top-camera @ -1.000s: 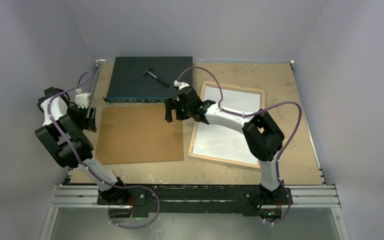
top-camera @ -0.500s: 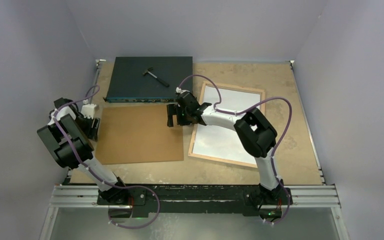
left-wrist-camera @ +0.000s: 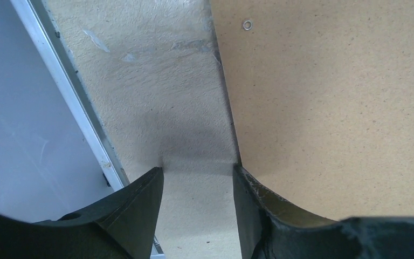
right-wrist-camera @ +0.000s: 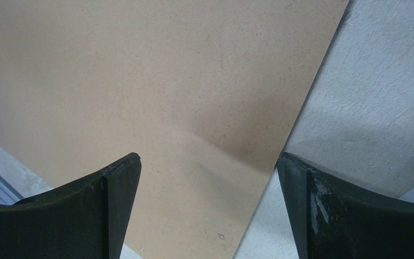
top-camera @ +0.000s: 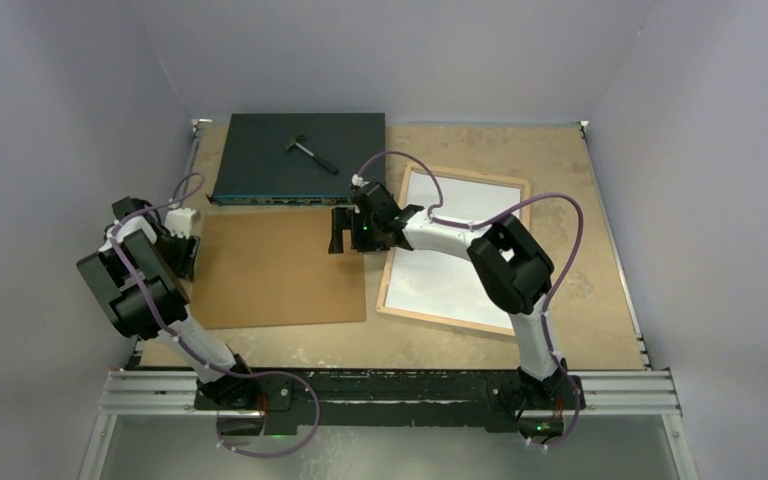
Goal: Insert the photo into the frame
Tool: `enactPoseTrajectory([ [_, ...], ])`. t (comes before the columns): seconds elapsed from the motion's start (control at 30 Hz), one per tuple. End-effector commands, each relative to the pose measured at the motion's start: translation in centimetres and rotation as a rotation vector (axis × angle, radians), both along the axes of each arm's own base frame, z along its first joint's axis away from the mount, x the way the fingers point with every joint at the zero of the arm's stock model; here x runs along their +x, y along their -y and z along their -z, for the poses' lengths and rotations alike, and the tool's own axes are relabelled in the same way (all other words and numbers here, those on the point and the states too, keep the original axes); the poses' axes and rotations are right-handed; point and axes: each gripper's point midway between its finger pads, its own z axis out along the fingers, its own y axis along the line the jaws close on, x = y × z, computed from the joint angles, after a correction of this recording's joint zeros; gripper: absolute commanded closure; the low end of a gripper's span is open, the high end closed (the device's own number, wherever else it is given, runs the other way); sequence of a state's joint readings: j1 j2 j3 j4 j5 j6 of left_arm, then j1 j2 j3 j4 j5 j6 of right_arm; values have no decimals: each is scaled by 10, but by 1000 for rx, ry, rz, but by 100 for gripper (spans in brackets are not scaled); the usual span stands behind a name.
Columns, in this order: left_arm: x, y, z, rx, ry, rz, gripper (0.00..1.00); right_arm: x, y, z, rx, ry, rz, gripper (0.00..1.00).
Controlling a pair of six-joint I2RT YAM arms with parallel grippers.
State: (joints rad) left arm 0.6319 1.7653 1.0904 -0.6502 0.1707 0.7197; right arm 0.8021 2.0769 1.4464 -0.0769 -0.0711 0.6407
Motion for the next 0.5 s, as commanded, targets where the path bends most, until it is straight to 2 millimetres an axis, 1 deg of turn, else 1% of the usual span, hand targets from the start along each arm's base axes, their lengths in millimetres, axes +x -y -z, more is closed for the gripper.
enactPoseTrajectory([
  [0.0, -3, 16, 24, -1, -10, 51, 52, -23, -13, 10, 89, -125, -41, 1],
  [0.07, -4, 26, 31, -15, -17, 65, 52, -27, -23, -1, 155, -136, -66, 1],
  [0.17, -3, 37, 43, -17, -37, 76, 55, -33, -37, -27, 263, -147, -107, 1],
  [0.23, -4, 47, 48, -46, -50, 84, 57, -37, -43, -43, 327, -158, -113, 1],
  [0.33, -7, 64, 53, -46, -54, 122, 59, -43, -47, -65, 405, -164, -128, 1],
  [0.47, -8, 83, 55, -69, -62, 159, 61, -50, -45, -89, 460, -163, -128, 1],
])
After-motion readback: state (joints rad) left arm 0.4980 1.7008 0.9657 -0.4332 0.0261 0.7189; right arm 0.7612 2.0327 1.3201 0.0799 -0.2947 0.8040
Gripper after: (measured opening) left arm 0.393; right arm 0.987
